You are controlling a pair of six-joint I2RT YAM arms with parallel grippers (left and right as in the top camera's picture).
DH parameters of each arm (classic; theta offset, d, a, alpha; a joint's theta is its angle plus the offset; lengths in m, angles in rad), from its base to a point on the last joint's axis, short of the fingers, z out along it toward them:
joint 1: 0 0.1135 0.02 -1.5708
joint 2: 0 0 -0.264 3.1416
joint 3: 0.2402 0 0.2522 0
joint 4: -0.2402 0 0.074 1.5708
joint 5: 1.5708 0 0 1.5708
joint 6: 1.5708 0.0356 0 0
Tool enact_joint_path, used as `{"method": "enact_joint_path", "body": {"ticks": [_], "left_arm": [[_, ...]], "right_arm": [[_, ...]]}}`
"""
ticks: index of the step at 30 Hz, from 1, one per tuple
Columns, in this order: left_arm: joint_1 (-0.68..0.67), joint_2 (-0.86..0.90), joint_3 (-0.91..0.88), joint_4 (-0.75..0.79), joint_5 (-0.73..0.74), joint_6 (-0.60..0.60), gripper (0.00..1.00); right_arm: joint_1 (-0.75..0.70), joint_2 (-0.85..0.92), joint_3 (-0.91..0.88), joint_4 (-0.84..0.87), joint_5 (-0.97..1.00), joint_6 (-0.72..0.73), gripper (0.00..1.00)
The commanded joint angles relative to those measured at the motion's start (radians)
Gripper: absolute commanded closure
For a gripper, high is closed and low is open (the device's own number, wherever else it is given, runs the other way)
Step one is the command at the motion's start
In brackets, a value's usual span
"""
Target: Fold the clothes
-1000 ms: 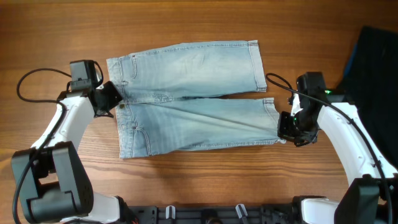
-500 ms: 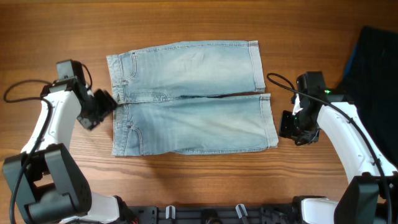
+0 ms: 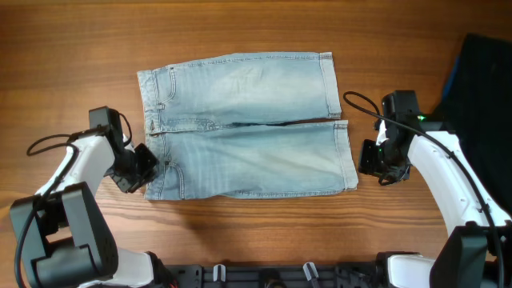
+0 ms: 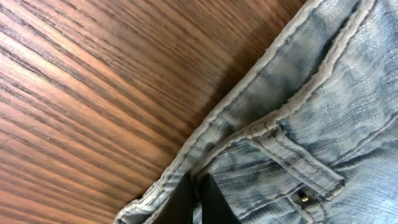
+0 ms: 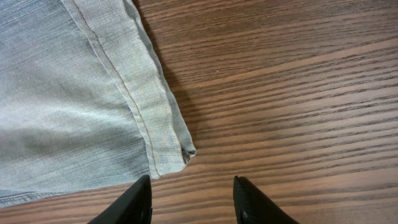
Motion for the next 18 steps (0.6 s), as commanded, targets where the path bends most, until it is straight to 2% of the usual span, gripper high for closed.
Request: {"method": "enact_joint_path", "body": {"ticks": [1,4,5,11,14,15,18], "left_arm": [[0.000,-0.016,0.000,0.007,0.057,0.005,0.96],[0.000,-0.063,0.037,0.004,0.073,0.012,0.96],[0.000,-0.082,0.042,0.014,0.073,0.030,0.96],[0.000,-0.103,0.042,0.049,0.073,0.034,0.96],[0.000,-0.103,0.042,0.042,0.090,0.034,0.96],[0.000,-0.103,0.042,0.027,0.106,0.034,0.95],[-0.001,-0.102,0.039,-0.010,0.105,0.058,0.83]], "right_arm": [[0.001,0.014,-0.010,0.027,-0.049,0.006,0.71],[0.000,0.014,-0.010,0.060,-0.076,0.030,0.93],[0.001,0.016,-0.010,0.061,-0.076,0.036,0.96],[0.002,0.026,-0.097,0.116,-0.224,0.050,0.95],[0.002,0.026,-0.194,0.223,-0.280,0.038,0.95],[0.002,0.026,-0.224,0.253,-0.288,0.049,0.93],[0.002,0.026,-0.303,0.311,-0.253,0.117,0.90]]}}
